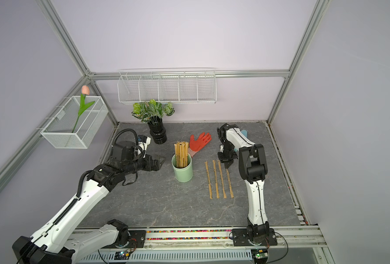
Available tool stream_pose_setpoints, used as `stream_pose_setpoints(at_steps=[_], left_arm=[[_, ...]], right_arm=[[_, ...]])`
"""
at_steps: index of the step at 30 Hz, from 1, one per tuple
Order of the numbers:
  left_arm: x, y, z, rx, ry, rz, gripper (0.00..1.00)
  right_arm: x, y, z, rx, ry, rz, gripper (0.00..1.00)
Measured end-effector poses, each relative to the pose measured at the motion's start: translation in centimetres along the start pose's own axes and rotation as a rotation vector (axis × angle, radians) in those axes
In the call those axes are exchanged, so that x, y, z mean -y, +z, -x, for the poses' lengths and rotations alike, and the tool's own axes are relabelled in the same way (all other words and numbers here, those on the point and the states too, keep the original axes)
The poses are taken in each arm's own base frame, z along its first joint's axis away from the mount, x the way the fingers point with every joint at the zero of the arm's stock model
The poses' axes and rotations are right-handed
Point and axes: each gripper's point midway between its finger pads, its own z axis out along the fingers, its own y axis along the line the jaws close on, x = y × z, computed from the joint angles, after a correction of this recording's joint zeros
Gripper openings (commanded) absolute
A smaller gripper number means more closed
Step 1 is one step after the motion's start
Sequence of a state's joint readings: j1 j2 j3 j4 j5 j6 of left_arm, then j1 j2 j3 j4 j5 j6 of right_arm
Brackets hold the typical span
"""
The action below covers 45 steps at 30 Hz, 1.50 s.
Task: Take the straws out of the storage container
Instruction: Place the straw at the center of the board.
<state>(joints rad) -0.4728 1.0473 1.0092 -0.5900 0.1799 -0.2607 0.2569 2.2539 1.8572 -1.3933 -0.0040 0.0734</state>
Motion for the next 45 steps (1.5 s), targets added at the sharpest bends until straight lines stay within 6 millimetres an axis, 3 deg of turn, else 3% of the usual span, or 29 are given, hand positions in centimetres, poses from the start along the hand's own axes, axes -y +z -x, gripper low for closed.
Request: stream_pose_setpoints(at_steps=[9, 38, 41, 45], left_arm=[[0.1, 0.2, -0.1, -0.007, 0.003, -0.002, 1.0], [-0.1, 0.2, -0.5, -0.02, 0.0, 0.009, 1.0], [-0.1, 0.2, -0.5, -0.02, 0.0, 0.009, 1.0], [-0.2, 0.2, -0.4, -0.018, 0.0, 0.016, 1.0]], right_arm=[[0.1, 1.5, 0.5, -0.027, 0.005, 0.003, 0.13], [0.0, 0.6, 1.7, 0.021, 0.014, 0.026, 0.21], [-0.5, -0.9, 1.6, 0.095, 0.002, 0.037, 0.24], [-2.8, -6.5, 0.1, 0.319, -0.05, 0.07, 0.31]])
